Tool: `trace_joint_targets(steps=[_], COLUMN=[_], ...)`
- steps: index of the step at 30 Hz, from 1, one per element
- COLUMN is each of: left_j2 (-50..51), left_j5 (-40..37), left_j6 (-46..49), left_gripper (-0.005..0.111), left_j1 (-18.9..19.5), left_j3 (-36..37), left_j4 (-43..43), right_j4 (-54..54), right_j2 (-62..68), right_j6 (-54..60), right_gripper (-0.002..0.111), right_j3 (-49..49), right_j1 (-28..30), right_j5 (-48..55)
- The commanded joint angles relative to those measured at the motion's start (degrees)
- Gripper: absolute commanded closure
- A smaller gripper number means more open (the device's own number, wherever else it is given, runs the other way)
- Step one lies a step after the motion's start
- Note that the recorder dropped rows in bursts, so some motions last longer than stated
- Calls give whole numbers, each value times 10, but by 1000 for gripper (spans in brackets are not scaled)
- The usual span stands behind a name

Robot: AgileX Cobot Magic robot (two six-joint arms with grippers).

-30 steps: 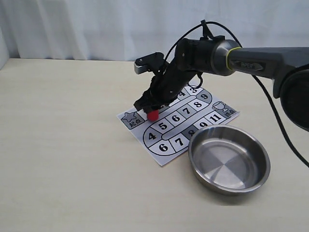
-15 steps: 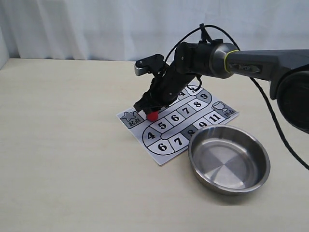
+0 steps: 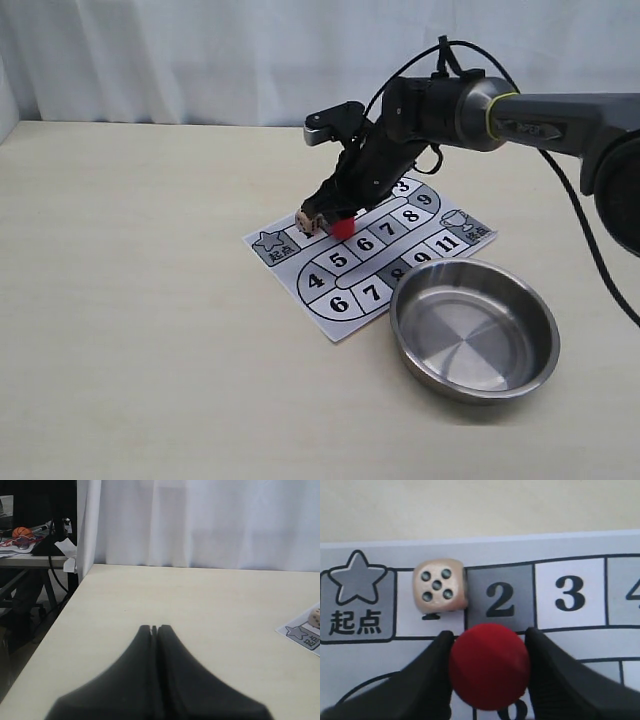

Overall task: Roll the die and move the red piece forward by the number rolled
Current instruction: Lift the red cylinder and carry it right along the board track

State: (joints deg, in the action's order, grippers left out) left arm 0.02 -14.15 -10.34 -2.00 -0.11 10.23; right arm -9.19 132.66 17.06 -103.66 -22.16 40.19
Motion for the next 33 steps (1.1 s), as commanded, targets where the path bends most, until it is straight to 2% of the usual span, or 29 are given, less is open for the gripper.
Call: trace_joint_targets(steps=[1, 8, 18, 33], left_j2=[0, 0, 0, 0], left_j5=[8, 8, 8, 8], left_j6=[-2, -2, -2, -2], left_gripper=[107, 107, 107, 107], left_j1=[0, 0, 0, 0], left_j3=[1, 1, 1, 1], left_j4=[-2, -2, -2, -2], right_j4=[7, 7, -8, -6], right_j2=[-9, -6, 22, -15], right_j6=[-4, -4, 1, -8], right_gripper=[104, 104, 104, 104], right_j3=[-1, -1, -1, -1], right_j1=[10, 12, 12, 29], right_j5=[-20, -57, -58, -117])
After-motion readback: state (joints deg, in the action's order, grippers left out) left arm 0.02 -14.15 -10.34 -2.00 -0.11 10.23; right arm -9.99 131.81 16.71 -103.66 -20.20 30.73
